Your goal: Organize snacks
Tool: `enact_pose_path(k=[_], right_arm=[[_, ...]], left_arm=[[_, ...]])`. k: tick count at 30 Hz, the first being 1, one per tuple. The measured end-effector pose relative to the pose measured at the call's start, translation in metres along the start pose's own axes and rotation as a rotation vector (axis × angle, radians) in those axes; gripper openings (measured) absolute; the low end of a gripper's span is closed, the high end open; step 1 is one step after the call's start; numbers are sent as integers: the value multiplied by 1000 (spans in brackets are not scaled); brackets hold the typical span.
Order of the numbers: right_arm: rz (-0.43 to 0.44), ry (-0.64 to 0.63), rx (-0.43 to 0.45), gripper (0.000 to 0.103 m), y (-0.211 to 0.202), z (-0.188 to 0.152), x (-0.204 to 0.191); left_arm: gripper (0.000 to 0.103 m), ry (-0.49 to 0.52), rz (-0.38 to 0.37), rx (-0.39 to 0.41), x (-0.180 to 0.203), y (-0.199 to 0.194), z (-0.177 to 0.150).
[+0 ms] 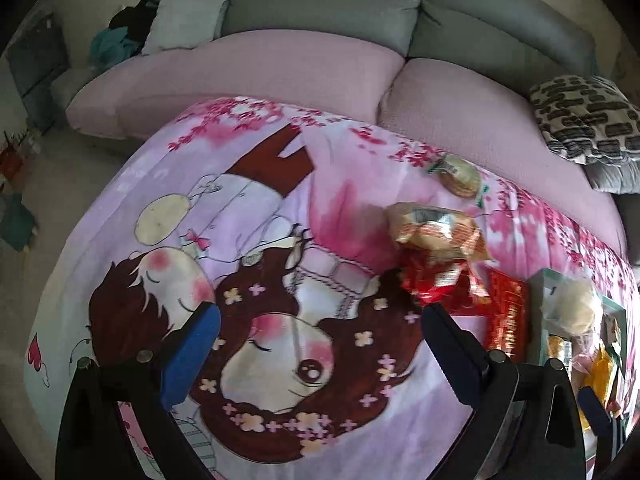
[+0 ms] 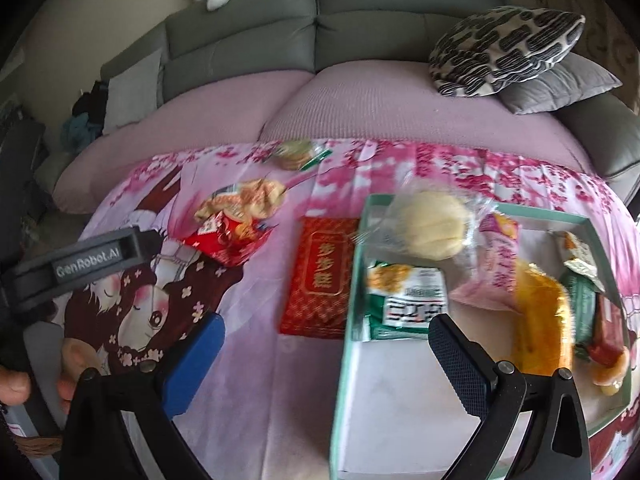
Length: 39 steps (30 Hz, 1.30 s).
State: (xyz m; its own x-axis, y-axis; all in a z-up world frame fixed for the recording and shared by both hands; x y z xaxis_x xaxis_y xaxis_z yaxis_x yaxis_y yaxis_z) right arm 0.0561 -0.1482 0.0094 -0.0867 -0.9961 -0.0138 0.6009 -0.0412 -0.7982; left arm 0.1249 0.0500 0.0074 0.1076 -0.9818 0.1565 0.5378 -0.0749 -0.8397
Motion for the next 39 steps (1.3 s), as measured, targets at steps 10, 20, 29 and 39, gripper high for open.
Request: enact_pose_path(k=[10, 20, 29, 39], right_arm=[[25, 17, -17, 103, 9, -4, -12], [6, 36, -18, 102, 15, -7, -9], [2, 27, -10, 98, 19, 2, -13], [-9, 63, -13, 80, 25, 10, 0]], left_arm=[[100, -67, -18, -63, -31, 15, -4], [100, -20, -56, -129, -18, 31, -10], [100, -8, -173, -126, -8, 31, 7], [100, -38, -313, -159, 14, 47, 27]])
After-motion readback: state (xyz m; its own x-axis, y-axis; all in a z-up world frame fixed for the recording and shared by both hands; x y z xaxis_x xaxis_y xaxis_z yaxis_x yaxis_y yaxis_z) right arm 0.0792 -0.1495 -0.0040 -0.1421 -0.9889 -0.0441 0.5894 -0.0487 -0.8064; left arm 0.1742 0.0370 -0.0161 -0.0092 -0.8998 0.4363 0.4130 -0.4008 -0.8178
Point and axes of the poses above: each gripper's, at about its wrist camera, not at the fingertips, and y roughly the way its jaws point, x to its right, z to its top, the point moved 2 cm from there along y, roughly the way its jaws point, and after that the axes turned 7 degrees about -z, right-handed, at the moved point
